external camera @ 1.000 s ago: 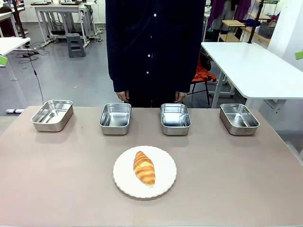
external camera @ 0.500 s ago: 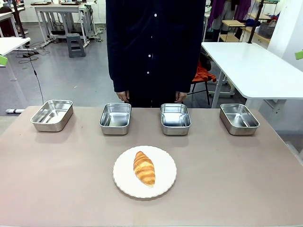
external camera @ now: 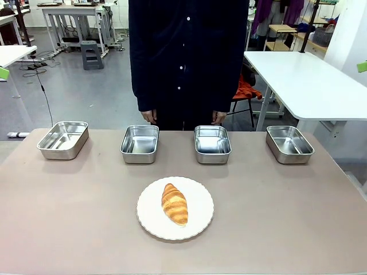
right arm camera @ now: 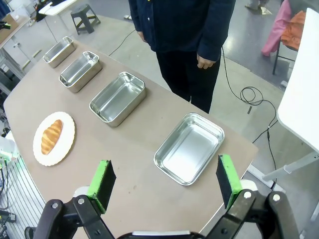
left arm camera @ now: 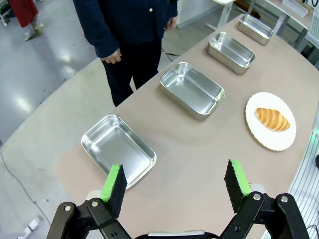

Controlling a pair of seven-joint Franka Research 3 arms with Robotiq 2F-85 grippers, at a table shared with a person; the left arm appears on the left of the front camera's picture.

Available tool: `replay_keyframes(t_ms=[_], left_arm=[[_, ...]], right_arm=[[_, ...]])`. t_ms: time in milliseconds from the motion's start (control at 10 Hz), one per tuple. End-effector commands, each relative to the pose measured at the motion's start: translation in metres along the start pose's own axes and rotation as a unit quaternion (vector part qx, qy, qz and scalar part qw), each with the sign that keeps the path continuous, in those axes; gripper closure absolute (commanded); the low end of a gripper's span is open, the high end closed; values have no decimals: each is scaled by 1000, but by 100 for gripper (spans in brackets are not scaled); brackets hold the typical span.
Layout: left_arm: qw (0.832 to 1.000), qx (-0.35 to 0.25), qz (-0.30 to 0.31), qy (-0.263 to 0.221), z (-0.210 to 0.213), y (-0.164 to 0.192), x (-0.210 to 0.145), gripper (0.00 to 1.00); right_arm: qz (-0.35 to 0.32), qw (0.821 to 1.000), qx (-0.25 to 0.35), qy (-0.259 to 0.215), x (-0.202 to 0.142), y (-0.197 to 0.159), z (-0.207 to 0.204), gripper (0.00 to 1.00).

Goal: Place the bread in the container.
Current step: Place the Butter Roll into the Airtight Container indicated by the human.

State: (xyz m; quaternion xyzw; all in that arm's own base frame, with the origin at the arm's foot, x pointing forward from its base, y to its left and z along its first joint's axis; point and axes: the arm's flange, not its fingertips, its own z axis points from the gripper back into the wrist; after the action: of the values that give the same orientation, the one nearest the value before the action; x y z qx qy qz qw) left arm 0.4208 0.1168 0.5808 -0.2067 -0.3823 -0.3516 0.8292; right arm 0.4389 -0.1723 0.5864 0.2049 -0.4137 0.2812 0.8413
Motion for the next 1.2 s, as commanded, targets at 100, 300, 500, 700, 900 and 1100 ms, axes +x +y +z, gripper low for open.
replay_keyframes(t_ms=[100,300,500,700,900,1100], left_arm=[[1000,0,-1,-6,1,0,0,0],[1000,0,-1,-6,1,0,0,0],[1000,0,-1,-6,1,0,0,0],[1000,0,-1,-6,1,0,0,0],[1000,0,-1,-6,1,0,0,0],[1000,0,-1,-6,1,0,0,0]], right_arm=[[1,1000,2,-9,0,2,0,0],[1,1000,2,-9,0,2,0,0],[1,1000,2,-9,0,2,0,0],[1,1000,2,-9,0,2,0,0],[1,1000,2,-9,0,2,0,0],[1,1000,2,-9,0,2,0,0]])
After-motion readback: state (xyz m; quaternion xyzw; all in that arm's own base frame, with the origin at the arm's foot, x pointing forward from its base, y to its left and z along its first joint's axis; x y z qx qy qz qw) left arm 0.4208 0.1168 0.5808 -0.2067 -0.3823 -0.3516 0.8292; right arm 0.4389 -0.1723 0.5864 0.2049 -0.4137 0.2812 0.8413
